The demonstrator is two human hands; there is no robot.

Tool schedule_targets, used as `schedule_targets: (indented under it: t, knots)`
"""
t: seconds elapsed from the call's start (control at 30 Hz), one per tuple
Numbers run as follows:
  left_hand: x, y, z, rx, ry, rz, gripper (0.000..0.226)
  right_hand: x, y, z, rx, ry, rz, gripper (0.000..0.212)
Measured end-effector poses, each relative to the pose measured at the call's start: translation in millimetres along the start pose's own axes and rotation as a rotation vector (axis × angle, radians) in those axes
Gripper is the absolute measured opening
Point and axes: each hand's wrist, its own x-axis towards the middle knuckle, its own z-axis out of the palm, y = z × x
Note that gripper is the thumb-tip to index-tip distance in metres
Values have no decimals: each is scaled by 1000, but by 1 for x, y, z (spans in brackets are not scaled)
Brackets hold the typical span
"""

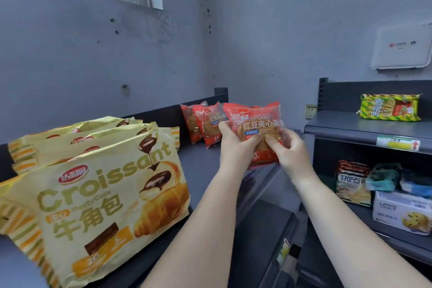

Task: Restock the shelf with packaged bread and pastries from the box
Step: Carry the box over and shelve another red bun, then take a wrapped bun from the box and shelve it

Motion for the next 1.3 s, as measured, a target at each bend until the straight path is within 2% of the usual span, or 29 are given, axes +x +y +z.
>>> schedule_targets:
  t: [0.2,0.3,0.4,0.53,0.63,0.8,0.9,0.97,1.07,1.2,1.23,1.3]
  knots:
    - [50,-16,3,46,226,-64,58,82,26,26,27,-300,-20,27]
    - [74,-29,8,75,255,-144,60,119,43,33,-34,-443,-10,39]
    - [94,-38,14,145,292,-197,74,149,53,37,-112,-582,-16,44]
    - [113,-55,22,218,345,-257,105,176,63,41,-197,-686,-54,46]
    - [122,-64,23,285,375,-274,105,188,70,43,-156,-765,-12,44]
    - [129,-72,24,384,442,-280,114,198,76,47,-10,-853,113,29]
    - [120,-59,31,434,467,-319,103,202,77,51,91,-861,188,39]
    - [115,-52,31,461,484,-348,86,201,75,51,115,-827,194,59]
    - [109,-43,32,516,521,-344,83,202,72,52,66,-736,136,83]
    - [98,-28,39,559,492,-356,72,194,66,50,-4,-795,135,86]
    - [94,-24,42,574,486,-351,70,192,65,48,-67,-752,83,87]
    - [85,-11,46,608,487,-320,65,185,56,45,-137,-562,-95,81]
